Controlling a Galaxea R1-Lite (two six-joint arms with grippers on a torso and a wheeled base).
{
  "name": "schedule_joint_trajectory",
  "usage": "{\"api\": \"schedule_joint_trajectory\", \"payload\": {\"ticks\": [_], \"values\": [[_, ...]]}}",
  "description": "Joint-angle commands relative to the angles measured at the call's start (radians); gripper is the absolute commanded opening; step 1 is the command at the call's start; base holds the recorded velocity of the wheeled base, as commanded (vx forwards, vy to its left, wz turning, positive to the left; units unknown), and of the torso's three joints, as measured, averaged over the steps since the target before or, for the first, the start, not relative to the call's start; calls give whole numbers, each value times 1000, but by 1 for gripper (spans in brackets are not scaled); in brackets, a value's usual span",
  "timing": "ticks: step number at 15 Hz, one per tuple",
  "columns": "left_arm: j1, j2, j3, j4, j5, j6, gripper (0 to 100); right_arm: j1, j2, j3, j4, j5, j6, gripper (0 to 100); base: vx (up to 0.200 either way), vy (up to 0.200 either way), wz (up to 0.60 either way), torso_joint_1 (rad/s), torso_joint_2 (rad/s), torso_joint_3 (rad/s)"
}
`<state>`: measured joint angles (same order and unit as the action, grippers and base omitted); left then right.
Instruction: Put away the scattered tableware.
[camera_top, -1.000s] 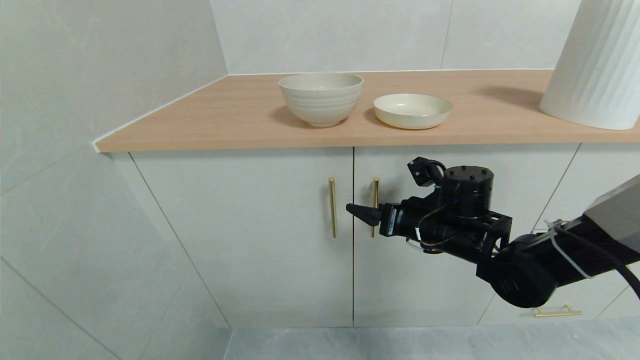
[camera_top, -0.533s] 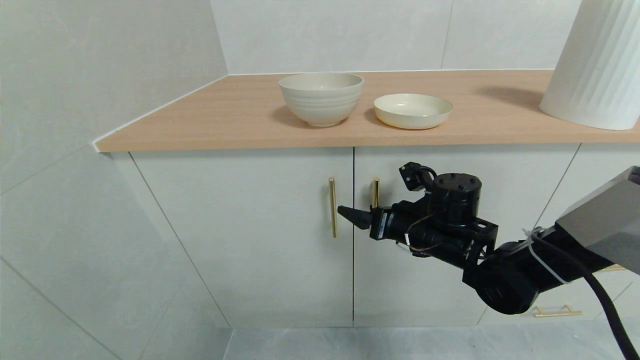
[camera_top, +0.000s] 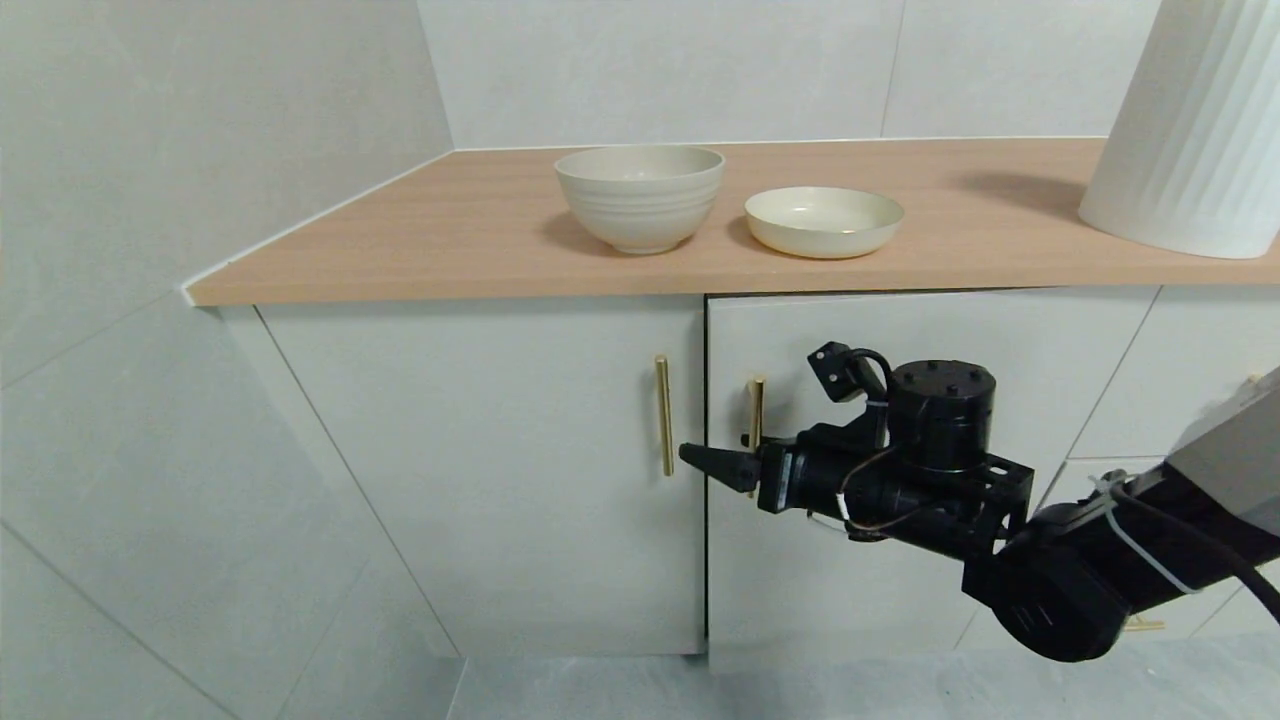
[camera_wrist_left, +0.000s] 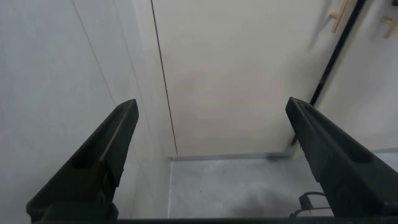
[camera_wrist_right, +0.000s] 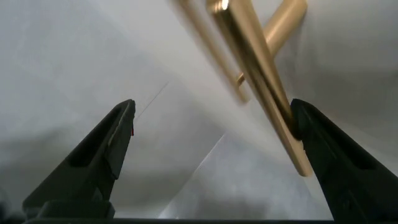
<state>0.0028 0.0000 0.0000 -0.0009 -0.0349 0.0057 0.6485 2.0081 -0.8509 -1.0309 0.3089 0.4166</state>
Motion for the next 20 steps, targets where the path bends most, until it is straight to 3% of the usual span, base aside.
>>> {"api": "schedule_joint_trajectory", "payload": {"ticks": [1, 5, 10, 15, 17, 18, 19, 20], "values": [[0, 2, 0, -1, 0, 0, 100, 2, -81, 56, -3, 36, 1, 100, 0, 0, 0, 0, 0, 0], [0, 2, 0, -1, 0, 0, 100, 2, -204, 170, -3, 180, -1, 100, 0, 0, 0, 0, 0, 0], [0, 2, 0, -1, 0, 0, 100, 2, -339, 331, -3, 288, -2, 100, 0, 0, 0, 0, 0, 0], [0, 0, 0, -4, 0, 7, 100, 2, -362, 365, -3, 299, -7, 100, 0, 0, 0, 0, 0, 0], [0, 0, -97, -13, -8, -12, 100, 2, -377, 368, -3, 299, -7, 100, 0, 0, 0, 0, 0, 0], [-1, 0, -121, -7, -25, -16, 100, 2, -382, 368, -3, 299, -7, 100, 0, 0, 0, 0, 0, 0], [-4, 9, -144, 9, -105, -15, 100, 2, -384, 368, -3, 299, -7, 100, 0, 0, 0, 0, 0, 0], [-6, 38, -173, 35, -229, -15, 100, 2, -384, 368, -3, 299, -7, 100, 0, 0, 0, 0, 0, 0]]}}
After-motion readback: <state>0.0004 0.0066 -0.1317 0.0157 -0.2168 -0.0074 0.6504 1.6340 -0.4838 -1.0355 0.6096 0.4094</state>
